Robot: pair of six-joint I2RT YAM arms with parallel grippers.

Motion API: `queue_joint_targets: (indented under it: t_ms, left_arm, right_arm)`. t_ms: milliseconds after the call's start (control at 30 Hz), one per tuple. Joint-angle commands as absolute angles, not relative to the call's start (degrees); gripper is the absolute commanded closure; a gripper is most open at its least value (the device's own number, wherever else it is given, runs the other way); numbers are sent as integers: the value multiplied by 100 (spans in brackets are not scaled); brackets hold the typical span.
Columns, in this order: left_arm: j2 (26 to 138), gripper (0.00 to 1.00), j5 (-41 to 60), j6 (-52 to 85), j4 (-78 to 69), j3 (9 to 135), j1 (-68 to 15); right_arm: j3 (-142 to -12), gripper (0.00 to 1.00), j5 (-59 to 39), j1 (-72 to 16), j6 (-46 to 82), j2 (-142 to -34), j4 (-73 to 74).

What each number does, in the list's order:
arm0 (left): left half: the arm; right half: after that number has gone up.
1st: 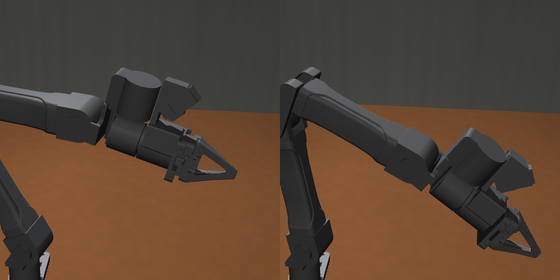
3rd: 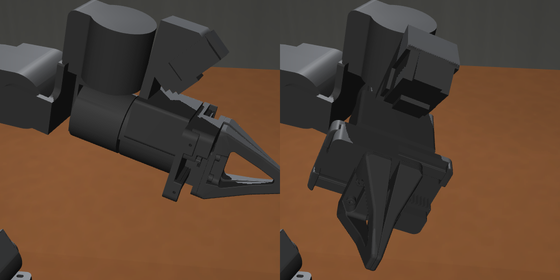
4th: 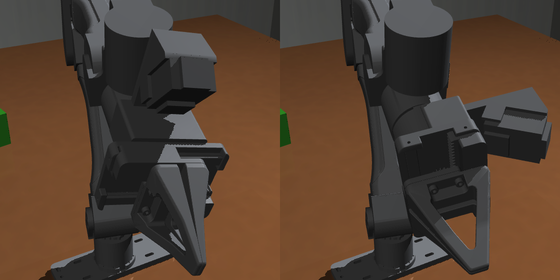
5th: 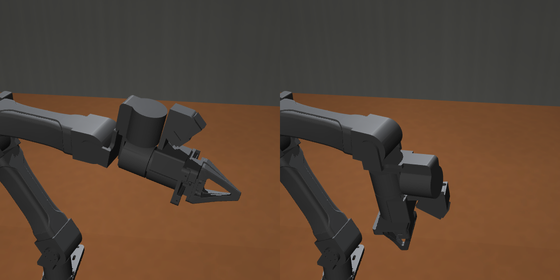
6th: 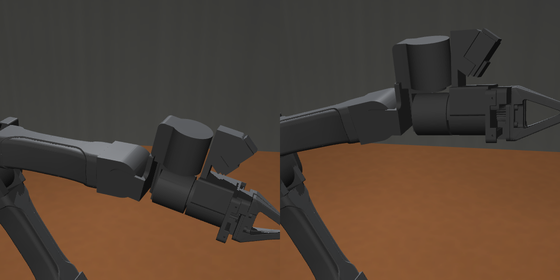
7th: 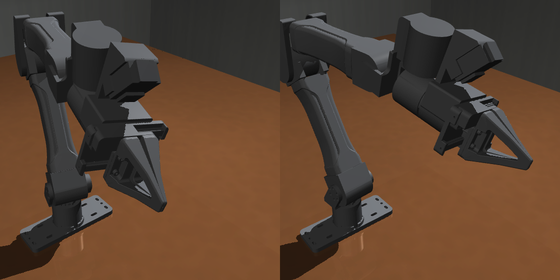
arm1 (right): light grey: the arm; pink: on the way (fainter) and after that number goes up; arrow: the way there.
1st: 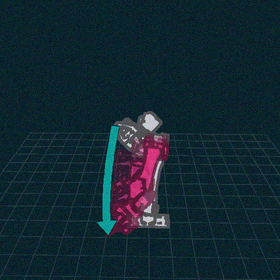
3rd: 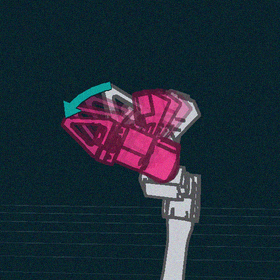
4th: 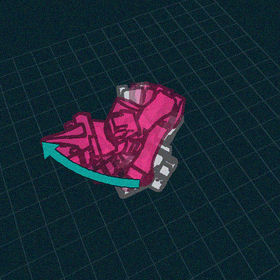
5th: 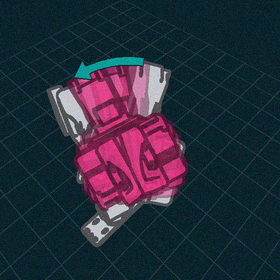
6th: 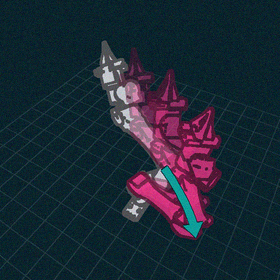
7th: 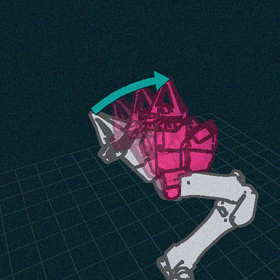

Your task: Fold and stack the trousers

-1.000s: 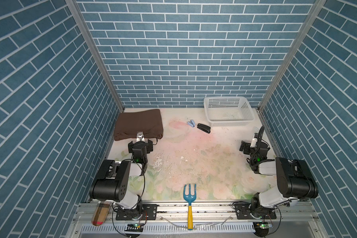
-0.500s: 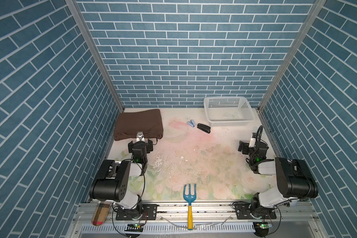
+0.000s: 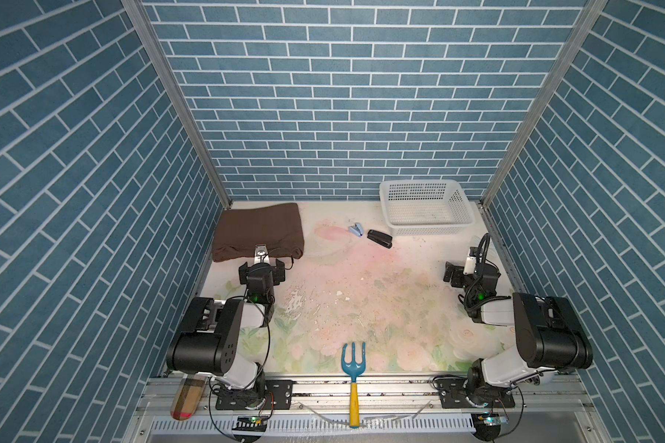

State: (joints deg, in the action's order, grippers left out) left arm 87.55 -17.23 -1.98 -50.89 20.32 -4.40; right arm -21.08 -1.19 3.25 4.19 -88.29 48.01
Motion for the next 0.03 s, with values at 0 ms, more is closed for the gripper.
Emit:
queue_joint_targets:
  t_ms: [0]
  left_arm:
    - [8745,1,-1688,-167,-5115,2121,-404]
  right_arm:
    - [-2310,1,-201,345,275,-8842,4857]
